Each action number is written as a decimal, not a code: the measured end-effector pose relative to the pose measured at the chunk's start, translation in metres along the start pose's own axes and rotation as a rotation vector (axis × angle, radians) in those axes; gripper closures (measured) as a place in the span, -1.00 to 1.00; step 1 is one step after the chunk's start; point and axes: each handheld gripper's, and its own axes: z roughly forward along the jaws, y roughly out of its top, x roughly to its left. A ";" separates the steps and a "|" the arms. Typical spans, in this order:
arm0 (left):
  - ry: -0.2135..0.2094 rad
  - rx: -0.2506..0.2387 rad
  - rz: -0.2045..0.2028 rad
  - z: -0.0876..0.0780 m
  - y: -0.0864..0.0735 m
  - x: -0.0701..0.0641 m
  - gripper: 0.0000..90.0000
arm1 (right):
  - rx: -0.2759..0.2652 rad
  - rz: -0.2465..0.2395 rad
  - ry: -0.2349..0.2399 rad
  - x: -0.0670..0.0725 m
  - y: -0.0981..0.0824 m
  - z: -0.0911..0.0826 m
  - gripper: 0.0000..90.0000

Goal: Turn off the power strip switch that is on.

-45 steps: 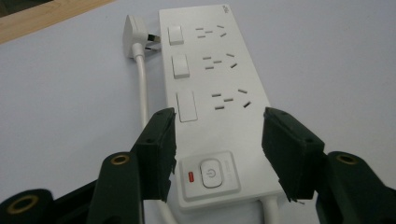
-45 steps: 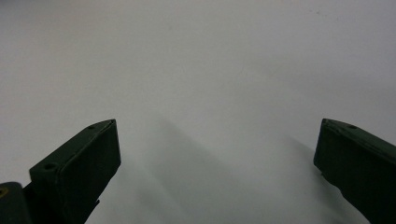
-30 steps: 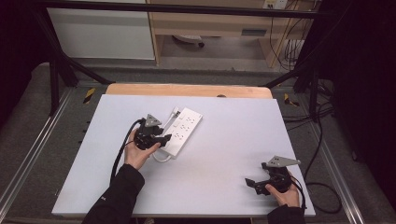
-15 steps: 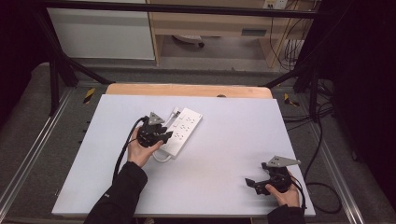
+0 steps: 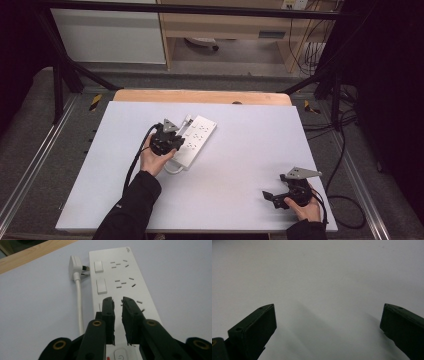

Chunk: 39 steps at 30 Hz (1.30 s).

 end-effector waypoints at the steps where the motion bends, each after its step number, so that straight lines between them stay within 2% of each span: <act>1: 0.000 0.000 0.002 0.001 0.000 0.000 0.78 | 0.000 0.000 0.000 0.000 0.000 0.000 -0.98; 18: 0.019 -0.009 0.000 0.013 -0.002 0.004 0.98 | -0.001 0.000 0.001 0.000 0.000 0.000 -0.98; 39: 0.028 -0.003 -0.002 0.029 -0.005 0.005 0.99 | -0.001 0.000 0.001 0.000 0.000 0.000 -0.98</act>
